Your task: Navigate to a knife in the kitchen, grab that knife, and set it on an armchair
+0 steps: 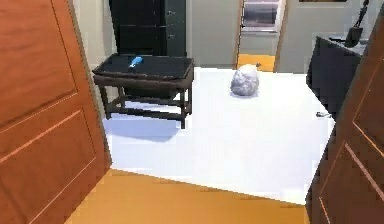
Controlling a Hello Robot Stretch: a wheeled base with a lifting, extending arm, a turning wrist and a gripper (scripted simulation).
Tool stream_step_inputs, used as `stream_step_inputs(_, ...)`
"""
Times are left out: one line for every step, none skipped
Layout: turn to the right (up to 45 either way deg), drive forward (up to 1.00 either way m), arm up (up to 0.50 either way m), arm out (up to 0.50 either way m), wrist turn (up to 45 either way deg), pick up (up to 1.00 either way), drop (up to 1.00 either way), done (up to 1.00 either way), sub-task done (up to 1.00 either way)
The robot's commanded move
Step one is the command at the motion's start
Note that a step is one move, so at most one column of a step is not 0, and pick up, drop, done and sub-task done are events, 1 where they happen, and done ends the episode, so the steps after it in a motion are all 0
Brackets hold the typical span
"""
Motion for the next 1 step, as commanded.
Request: stream_step_inputs(-6.0,0.00,0.00,0.00,0.0,0.00,0.00,0.00,0.00)
